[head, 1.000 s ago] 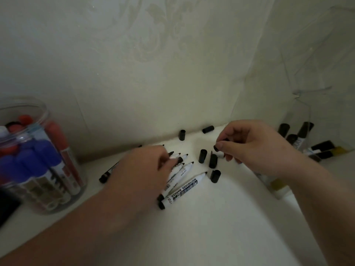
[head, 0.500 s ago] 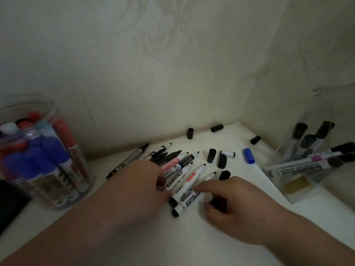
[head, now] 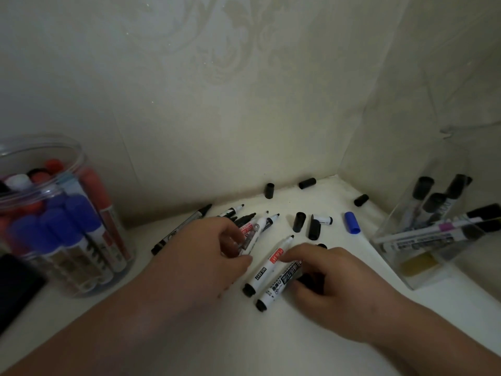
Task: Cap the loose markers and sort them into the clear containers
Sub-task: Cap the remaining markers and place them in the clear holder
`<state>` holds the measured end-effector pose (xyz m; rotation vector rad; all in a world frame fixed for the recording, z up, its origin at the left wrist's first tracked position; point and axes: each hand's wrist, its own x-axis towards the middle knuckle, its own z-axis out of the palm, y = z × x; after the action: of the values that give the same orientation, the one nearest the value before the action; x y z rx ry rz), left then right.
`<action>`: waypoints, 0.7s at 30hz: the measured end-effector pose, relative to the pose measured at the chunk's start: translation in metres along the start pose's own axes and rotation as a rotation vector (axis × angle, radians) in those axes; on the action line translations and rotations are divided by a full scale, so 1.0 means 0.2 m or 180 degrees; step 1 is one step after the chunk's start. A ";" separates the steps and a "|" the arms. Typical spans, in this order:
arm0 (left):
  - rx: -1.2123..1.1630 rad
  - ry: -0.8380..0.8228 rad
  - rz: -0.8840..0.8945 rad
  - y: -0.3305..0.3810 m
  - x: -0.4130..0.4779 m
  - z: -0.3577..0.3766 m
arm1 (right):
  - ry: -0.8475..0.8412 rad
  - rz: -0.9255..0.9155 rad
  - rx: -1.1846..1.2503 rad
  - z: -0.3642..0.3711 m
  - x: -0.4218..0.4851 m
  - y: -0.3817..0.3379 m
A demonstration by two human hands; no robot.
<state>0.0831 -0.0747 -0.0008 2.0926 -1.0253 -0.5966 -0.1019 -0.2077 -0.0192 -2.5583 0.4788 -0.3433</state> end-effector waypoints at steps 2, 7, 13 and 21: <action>-0.0836 -0.0063 -0.0049 0.02 -0.01 0.02 | 0.0346 0.0330 0.0788 -0.03 0.01 -0.02; -0.1037 -0.0274 0.0467 0.02 -0.05 0.10 | 0.1268 0.0885 0.3304 -0.16 0.04 -0.06; -0.1114 -0.0325 0.0578 0.00 -0.06 0.11 | 0.1248 0.1025 0.3836 -0.19 0.04 -0.04; -0.0955 -0.0201 0.0832 -0.01 -0.06 0.10 | 0.1497 0.0937 0.3919 -0.19 0.04 -0.02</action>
<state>0.0638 -0.0711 -0.0130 1.6576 -1.1454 -0.6429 -0.1062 -0.2245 0.0162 -1.1923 0.5526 -0.8184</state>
